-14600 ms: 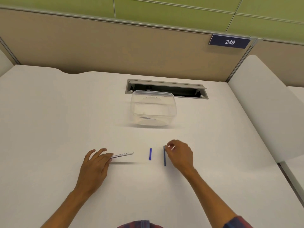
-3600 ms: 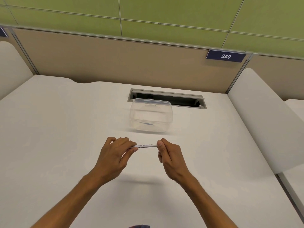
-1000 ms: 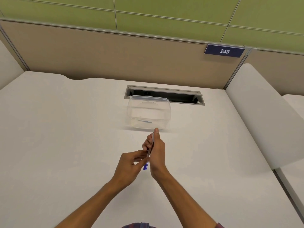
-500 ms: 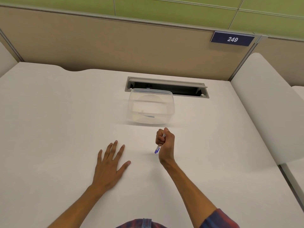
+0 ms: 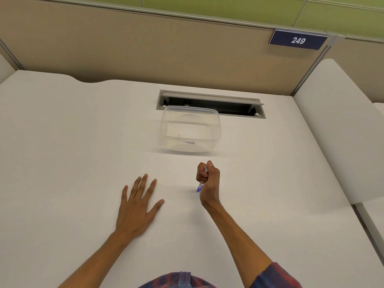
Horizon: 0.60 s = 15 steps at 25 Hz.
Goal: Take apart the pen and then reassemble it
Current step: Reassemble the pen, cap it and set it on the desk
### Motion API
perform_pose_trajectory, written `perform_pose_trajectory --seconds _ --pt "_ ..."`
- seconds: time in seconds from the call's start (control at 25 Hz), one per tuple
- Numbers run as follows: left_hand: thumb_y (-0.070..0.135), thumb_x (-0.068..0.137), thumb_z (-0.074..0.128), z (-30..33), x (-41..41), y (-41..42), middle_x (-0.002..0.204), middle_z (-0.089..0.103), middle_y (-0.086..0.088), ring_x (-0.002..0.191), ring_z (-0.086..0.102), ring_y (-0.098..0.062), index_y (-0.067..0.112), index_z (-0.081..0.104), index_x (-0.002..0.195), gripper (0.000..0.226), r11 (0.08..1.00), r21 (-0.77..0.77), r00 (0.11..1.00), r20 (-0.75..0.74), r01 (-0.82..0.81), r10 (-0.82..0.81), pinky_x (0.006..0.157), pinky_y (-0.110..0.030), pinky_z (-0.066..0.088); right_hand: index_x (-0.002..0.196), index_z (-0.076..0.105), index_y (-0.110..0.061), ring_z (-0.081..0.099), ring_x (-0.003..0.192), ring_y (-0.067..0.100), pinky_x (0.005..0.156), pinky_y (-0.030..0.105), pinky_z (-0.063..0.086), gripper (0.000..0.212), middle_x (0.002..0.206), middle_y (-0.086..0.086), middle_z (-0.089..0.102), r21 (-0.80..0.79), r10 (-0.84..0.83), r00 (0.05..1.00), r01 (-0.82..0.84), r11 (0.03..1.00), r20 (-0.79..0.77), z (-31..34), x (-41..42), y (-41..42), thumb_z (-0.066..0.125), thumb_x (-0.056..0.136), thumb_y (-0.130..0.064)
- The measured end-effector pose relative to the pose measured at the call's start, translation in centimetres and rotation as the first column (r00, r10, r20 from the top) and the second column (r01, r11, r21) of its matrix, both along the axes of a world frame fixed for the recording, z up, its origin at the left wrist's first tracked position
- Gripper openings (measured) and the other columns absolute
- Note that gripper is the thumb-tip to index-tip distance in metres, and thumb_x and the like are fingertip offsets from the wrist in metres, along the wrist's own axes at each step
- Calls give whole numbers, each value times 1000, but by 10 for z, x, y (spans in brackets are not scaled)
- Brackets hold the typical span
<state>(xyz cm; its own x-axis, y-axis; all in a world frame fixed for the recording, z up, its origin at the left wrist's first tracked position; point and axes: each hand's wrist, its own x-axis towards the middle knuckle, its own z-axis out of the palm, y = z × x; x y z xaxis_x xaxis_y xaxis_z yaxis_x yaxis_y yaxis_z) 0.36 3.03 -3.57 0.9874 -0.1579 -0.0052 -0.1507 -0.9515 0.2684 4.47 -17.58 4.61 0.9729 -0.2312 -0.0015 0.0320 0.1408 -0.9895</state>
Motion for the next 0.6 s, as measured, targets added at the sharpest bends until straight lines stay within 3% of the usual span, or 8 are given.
perform_pose_trajectory --seconds 0.2,0.32,0.6 --pt "66 90 18 -1 0 1 162 12 1 148 8 -17 32 16 151 70 1000 -7 1000 -1 0 0 119 -48 7 60 19 -28 10 58 11 57 35 6 25 65 10 10 -94 -43 998 46 994 36 -4 -3 7 33 75 -40" --pt "66 90 19 -1 0 0 162 14 0 148 9 -17 31 18 151 70 1000 -18 1000 5 1 -1 118 -49 7 54 21 -36 13 54 6 55 29 8 28 55 -10 17 -154 -78 994 89 984 77 -11 -1 11 32 80 -39" --pt "66 90 19 -2 1 1 162 14 -1 148 8 -18 31 18 151 71 1000 -12 1000 9 6 -6 119 -49 7 45 30 -38 20 45 3 51 24 13 43 42 -11 25 -169 -143 983 161 972 113 -17 7 19 32 88 -38"
